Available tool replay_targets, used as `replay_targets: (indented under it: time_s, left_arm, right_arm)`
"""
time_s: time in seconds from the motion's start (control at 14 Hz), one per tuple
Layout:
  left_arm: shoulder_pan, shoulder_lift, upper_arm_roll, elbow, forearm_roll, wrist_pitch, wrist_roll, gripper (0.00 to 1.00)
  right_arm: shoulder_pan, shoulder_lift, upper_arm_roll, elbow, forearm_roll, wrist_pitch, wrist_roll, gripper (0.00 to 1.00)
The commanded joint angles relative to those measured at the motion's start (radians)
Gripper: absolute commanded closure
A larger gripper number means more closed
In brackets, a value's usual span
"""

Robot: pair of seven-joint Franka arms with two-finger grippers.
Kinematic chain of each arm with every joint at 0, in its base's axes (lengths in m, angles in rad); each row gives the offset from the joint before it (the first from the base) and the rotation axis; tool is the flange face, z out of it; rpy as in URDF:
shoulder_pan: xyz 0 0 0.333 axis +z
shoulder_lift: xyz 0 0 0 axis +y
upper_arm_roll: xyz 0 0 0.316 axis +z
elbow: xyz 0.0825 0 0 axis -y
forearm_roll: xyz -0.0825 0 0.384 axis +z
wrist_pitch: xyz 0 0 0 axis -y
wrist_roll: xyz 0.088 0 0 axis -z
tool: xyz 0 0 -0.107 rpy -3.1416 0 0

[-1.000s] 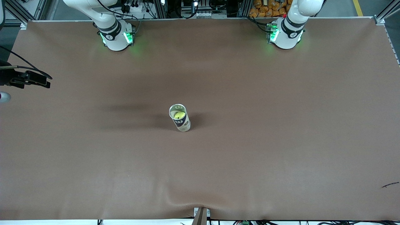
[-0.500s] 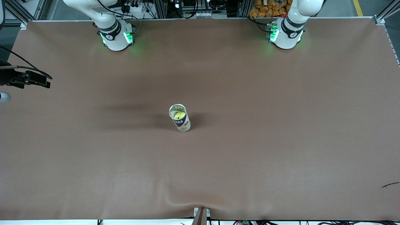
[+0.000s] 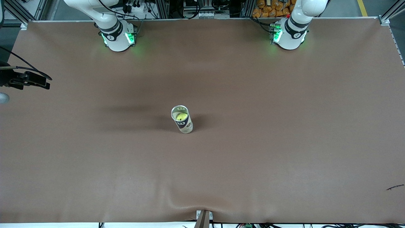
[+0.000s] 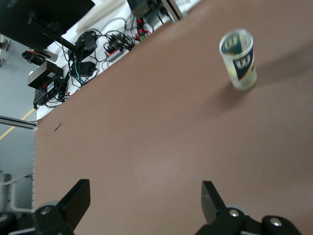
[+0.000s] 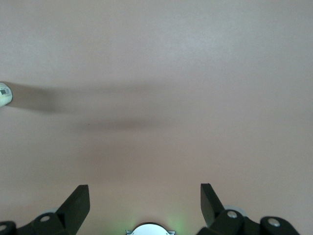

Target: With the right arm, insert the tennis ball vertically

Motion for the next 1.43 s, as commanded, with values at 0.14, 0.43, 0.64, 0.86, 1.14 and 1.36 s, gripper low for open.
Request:
replay_targets:
  time_s: [0.14, 0.43, 0.64, 0.86, 1.14, 1.36]
  left_arm:
    - [0.001, -0.044, 0.036, 0.064, -0.126, -0.177, 0.272, 0.00]
    - [0.005, -0.274, 0.155, 0.055, -0.183, -0.271, 0.423, 0.00]
    - [0.005, -0.379, 0.243, 0.055, -0.186, -0.293, 0.469, 0.00]
    - [0.005, -0.408, 0.358, 0.056, -0.187, -0.288, 0.509, 0.00]
    - [0.005, -0.434, 0.537, 0.055, -0.190, -0.186, 0.517, 0.00]
    - [0.005, -0.436, 0.672, 0.052, -0.195, -0.072, 0.526, 0.00]
  right_arm:
    - [-0.049, -0.074, -0.006, -0.023, -0.012, 0.029, -0.008, 0.00]
    - [-0.049, -0.095, -0.006, -0.040, -0.015, 0.048, -0.009, 0.00]
    - [-0.044, -0.097, 0.000, -0.037, -0.015, 0.056, -0.009, 0.00]
    - [-0.023, -0.104, 0.017, -0.034, -0.013, 0.027, -0.009, 0.00]
    - [0.003, -0.109, 0.019, -0.028, -0.004, 0.005, -0.008, 0.00]
    - [0.008, -0.109, 0.017, -0.028, -0.004, -0.003, -0.009, 0.00]
